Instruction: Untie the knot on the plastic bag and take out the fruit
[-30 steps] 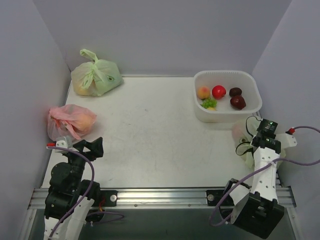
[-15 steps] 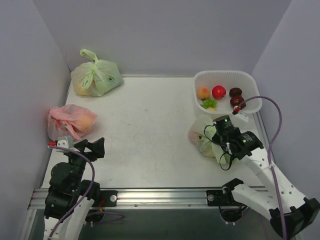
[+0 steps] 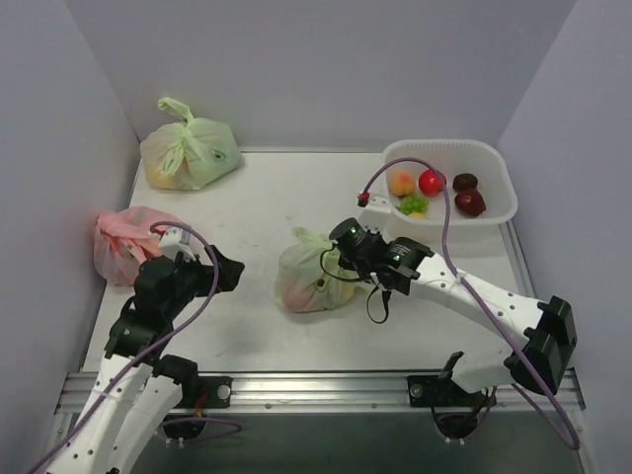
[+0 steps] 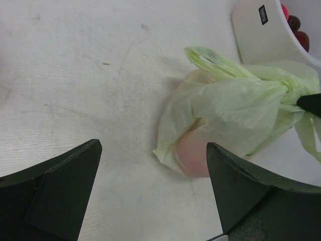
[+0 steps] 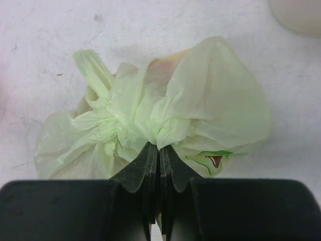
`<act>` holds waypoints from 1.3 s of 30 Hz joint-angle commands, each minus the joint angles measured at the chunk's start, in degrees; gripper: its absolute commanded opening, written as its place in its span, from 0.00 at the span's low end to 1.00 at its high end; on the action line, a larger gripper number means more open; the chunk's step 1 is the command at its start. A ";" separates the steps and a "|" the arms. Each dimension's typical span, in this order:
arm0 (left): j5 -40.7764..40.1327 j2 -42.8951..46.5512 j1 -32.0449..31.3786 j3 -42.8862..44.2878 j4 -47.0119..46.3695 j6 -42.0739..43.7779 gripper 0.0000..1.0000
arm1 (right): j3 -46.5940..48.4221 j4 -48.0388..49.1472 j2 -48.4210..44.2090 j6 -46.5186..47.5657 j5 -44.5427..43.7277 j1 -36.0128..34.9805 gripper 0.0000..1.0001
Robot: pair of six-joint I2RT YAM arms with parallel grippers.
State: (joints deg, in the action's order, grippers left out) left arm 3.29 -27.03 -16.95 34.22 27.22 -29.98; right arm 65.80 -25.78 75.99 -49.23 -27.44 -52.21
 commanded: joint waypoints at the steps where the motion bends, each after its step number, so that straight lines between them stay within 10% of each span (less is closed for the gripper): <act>1: 6.72 -6.79 -0.36 4.89 -4.72 -2.45 0.98 | 1.26 7.32 2.67 -0.86 -3.50 -3.51 0.01; 7: 7.88 -11.47 -3.17 3.41 -6.83 -7.89 0.98 | -4.09 9.52 0.66 2.29 -1.21 -7.03 0.59; 15: -12.14 -14.80 -23.62 3.04 -10.70 -13.88 0.97 | -7.18 9.61 -10.41 14.69 6.41 1.02 0.77; 29: -27.98 -26.76 -34.98 8.85 -10.61 -19.15 0.97 | -8.83 19.71 1.34 13.55 22.34 8.96 0.70; 35: -32.81 -26.59 -39.47 6.22 -10.88 -25.12 0.97 | -14.38 24.72 2.59 11.18 24.01 7.65 0.10; 39: -35.98 -27.73 -43.59 6.30 -10.88 -28.90 0.98 | -15.53 25.34 1.54 10.04 20.16 3.27 0.00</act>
State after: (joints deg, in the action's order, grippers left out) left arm -27.90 -54.13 -58.13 39.99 18.96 -54.63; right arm 50.59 -3.33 79.37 -37.74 -4.93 -45.71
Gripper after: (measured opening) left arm 0.974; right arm 0.021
